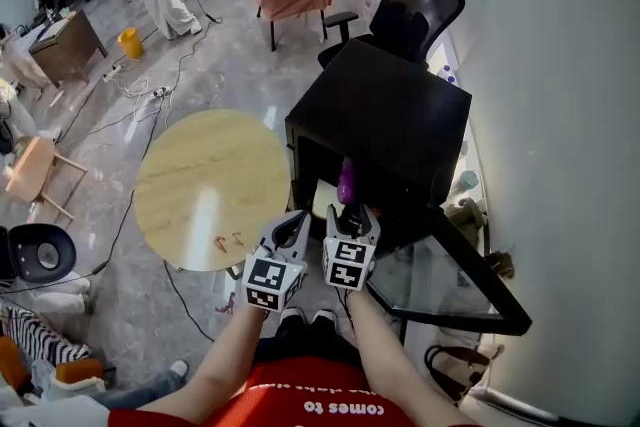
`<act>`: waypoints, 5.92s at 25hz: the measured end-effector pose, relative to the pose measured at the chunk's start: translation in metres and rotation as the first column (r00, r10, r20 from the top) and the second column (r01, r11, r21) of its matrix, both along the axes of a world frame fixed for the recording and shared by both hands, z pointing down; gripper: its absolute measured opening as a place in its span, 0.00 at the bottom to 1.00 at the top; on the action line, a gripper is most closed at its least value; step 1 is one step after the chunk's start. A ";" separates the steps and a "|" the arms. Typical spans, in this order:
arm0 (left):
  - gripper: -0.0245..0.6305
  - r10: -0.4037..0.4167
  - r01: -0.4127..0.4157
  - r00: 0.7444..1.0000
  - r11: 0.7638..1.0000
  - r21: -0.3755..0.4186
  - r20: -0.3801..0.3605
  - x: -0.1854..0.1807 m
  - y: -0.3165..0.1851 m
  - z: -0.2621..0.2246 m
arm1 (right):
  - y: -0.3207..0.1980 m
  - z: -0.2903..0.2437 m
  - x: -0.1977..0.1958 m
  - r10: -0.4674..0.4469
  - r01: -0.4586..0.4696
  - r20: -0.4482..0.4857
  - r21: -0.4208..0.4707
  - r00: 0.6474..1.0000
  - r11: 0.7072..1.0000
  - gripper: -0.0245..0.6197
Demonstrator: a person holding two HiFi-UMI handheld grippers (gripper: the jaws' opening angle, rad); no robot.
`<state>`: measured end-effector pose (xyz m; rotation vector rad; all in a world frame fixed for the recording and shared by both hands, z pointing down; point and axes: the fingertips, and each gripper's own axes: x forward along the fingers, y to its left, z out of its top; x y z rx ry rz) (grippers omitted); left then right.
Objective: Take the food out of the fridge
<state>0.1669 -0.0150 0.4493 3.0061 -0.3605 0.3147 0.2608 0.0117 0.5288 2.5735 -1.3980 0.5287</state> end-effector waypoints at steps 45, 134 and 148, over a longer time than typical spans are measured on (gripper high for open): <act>0.04 -0.018 0.018 0.997 1.000 -0.007 0.078 -0.004 -0.023 0.022 | 0.030 0.017 0.001 0.052 -0.060 0.102 0.076 0.993 0.995 0.37; 0.04 -0.651 0.654 0.756 0.752 -0.081 0.071 -0.273 -0.139 0.070 | -0.155 0.224 -0.214 -0.551 0.634 0.326 -0.272 0.769 0.724 0.38; 0.04 -0.623 0.629 0.776 0.776 -0.053 0.094 -0.257 -0.143 0.062 | -0.147 0.209 -0.220 -0.536 0.639 0.365 -0.282 0.761 0.715 0.39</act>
